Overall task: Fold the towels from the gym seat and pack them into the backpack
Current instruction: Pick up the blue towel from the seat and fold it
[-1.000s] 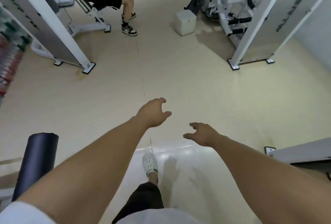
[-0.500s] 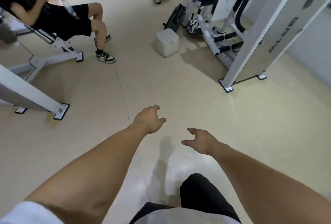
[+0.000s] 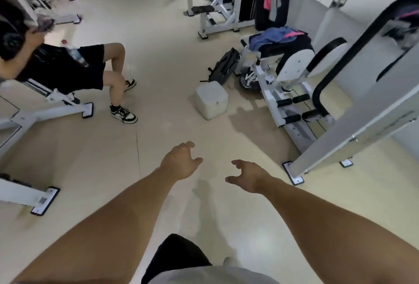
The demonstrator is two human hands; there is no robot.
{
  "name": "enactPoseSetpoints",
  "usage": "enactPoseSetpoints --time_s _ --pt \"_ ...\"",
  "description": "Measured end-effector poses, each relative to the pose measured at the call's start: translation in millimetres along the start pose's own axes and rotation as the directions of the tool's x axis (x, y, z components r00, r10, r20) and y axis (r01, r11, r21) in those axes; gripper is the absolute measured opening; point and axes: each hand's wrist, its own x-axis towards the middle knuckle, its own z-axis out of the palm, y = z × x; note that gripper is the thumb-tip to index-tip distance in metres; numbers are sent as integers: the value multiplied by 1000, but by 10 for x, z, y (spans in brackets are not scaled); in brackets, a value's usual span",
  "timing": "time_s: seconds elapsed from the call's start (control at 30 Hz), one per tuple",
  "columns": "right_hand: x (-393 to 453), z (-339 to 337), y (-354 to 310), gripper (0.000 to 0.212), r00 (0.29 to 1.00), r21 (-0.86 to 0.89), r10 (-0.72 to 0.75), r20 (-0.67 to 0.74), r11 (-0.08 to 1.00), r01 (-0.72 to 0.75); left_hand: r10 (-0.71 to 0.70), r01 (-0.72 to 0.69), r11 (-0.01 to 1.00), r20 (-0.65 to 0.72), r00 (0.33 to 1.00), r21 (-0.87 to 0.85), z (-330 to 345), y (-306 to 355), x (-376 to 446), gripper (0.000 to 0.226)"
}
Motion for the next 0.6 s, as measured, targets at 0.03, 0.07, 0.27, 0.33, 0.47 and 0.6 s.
enactPoseSetpoints --time_s 0.03,0.07,0.27,0.33,0.47,0.6 --pt "255 -176 -86 78 1000 -11 -7 -8 1000 7 6 -6 1000 -9 1000 -5 -118 31 285 64" --pt "517 -333 -173 77 1000 -17 -11 -16 1000 10 17 -17 1000 -15 1000 -6 -232 47 579 65" --pt "2121 -1129 -695 77 997 6 21 -68 1000 -20 87 -88 996 22 996 28 -893 20 2382 64" --pt "2570 -1401 -885 77 996 20 44 -79 999 -43 116 -118 992 53 992 47 -1164 37 2957 65" --pt "3339 -1979 -1221 77 992 101 80 -95 992 -70 169 -174 983 88 982 63 -1706 215 3965 64" --pt "4134 -2562 -1356 76 984 170 118 -132 981 -94 233 -239 970 107 967 45 -2068 503 4976 65"
